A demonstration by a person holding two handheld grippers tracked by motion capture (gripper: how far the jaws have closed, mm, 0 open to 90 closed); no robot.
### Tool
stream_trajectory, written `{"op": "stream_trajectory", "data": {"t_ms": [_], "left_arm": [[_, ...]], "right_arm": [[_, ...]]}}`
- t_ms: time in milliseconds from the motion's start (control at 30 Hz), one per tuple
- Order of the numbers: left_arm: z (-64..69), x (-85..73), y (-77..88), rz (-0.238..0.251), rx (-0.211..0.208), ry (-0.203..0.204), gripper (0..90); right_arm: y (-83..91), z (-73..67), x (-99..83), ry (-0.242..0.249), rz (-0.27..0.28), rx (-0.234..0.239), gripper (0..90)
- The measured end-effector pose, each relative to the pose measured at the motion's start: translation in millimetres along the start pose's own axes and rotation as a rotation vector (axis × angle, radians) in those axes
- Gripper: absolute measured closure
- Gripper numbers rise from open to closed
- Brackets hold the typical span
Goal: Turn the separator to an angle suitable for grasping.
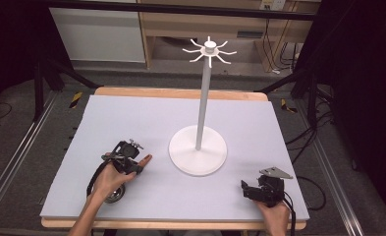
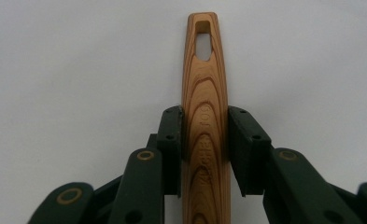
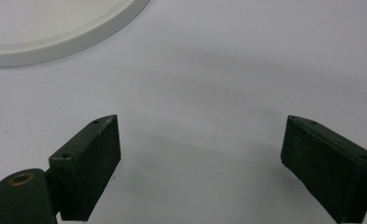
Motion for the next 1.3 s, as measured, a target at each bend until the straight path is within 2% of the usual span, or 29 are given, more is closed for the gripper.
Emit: {"op": "stream_trajectory", "data": {"t_ms": [267,400,667,967,1067,1300], "left_arm": [[-1.9,-0.8,2.0,0.018,-0.035,0.004,67.4],[-2.9,0.0,9.5,0.052,-0.044,0.016,67.5],[-2.0,1.2,26.4,0.12,-0.041,0.017,67.5],[-0.3,2.3,35.1,0.16,-0.029,0.011,67.6],[-0.3,3.3,38.9,0.177,-0.037,0.018,67.6],[-2.2,6.8,52.8,0.235,-0.038,0.031,67.6]], "right_arm": [[-0.2,0.2,-0.8,-0.004,-0.005,-0.002,12.5],[0.4,-0.5,-1.1,-0.007,-0.004,0.001,12.5],[0.6,-0.9,-1.4,-0.008,-0.004,-0.001,12.5],[1.0,-1.3,-1.3,0.008,-0.004,0.005,12.5],[2.0,-1.9,-1.5,-0.01,-0.003,0.003,12.5],[2.4,0.3,-1.6,0.001,0.002,0.002,12.5]]}}
Point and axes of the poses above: each handheld gripper's, and its own axes: y roughly backward along the jaws, x roughly out of its top, z roughly to its right, the point moved 7 cm from there along -y, roughly forward along the jaws, and after that the axes turned 10 degrees about z, right-handed, at the moved point
